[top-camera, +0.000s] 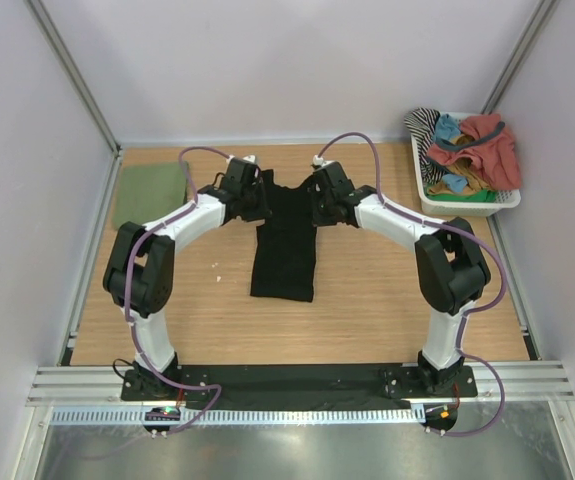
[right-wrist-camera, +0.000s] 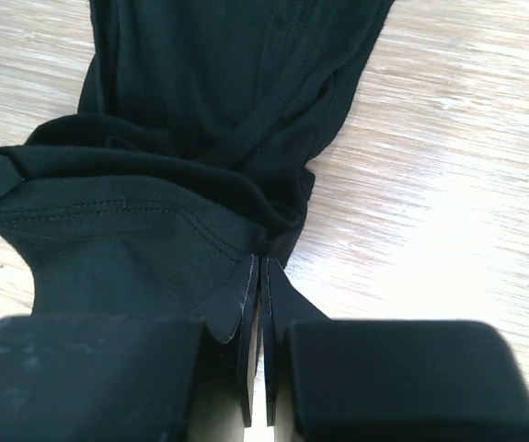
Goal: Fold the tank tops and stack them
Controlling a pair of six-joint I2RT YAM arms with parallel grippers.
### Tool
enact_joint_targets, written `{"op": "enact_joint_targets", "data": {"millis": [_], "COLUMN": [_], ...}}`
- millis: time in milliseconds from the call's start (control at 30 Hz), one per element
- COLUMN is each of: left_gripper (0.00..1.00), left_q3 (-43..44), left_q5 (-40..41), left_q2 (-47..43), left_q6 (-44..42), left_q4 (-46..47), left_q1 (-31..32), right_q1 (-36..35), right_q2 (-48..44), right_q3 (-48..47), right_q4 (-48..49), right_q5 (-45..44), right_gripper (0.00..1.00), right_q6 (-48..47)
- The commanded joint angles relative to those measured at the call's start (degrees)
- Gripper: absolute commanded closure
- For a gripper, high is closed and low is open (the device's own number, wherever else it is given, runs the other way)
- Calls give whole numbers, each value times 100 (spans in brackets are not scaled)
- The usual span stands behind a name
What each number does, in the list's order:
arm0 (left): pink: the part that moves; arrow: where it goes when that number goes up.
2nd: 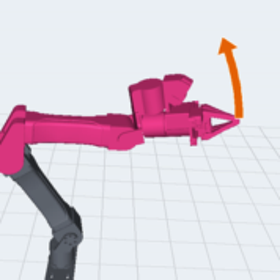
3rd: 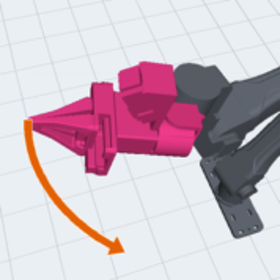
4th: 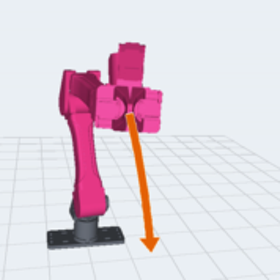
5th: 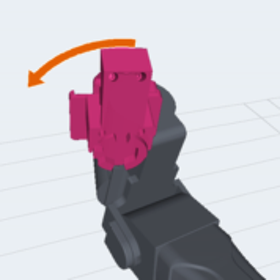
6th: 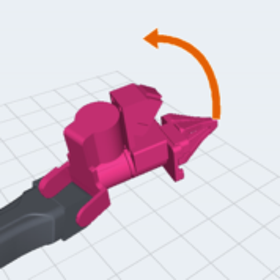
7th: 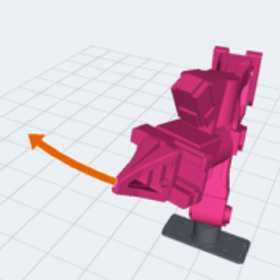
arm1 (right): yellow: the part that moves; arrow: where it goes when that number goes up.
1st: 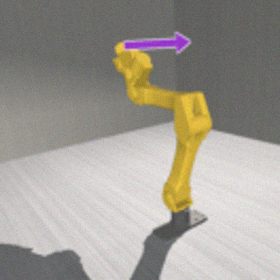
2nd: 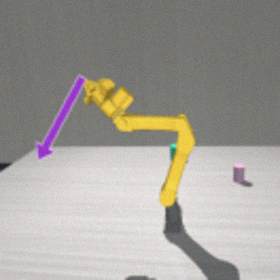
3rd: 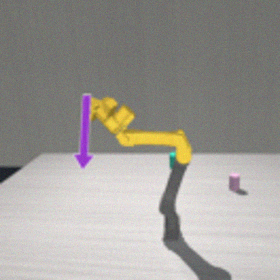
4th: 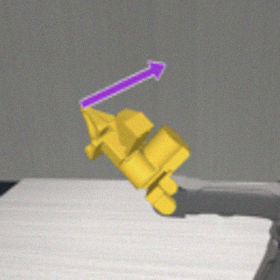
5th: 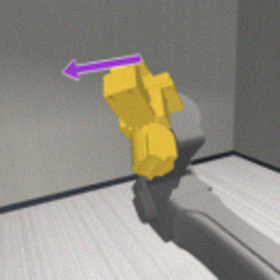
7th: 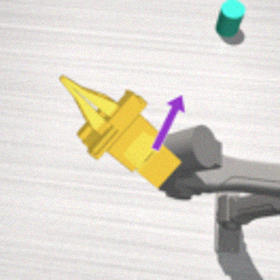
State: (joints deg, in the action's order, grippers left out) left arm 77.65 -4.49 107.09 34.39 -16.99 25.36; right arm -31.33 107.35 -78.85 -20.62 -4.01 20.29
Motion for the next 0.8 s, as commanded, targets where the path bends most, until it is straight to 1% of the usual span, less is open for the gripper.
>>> {"op": "enact_joint_targets", "data": {"millis": [0, 133, 400, 533, 633, 667, 700, 733, 767], "left_gripper": [99, 98, 98, 96, 93, 92, 90, 74, 64], "left_q3": [-39, -188, -232, -75, 144, 206, 277, 390, 444], "left_q5": [124, 264, 344, 396, 396, 396, 396, 396, 396], "left_q2": [-293, -609, -645, -426, -49, 48, 240, 312, 365], "left_q6": [33, -11, -73, -126, -143, -143, -143, -152, -169], "left_q4": [65, 47, -67, -76, -76, -102, -163, -190, -234], "left_q1": [-14, -14, -14, -14, -5, -14, -14, -14, -5], "right_q1": [-13, -22, -13, -5, 13, 30, 31, 31, 31], "right_q2": [-249, -469, -531, -347, -83, -30, -4, 40, 40], "right_q3": [-96, 19, 194, 81, -165, -192, -192, -192, -192], "right_q4": [199, 243, 269, 235, 94, 120, 155, 164, 146], "right_q5": [111, 120, 67, -47, -126, -135, -152, -222, -258], "right_gripper": [92, 92, 92, 90, 89, 86, 82, 67, 62], "right_q6": [62, 71, 106, 71, 106, 159, 176, 194, 220]}}
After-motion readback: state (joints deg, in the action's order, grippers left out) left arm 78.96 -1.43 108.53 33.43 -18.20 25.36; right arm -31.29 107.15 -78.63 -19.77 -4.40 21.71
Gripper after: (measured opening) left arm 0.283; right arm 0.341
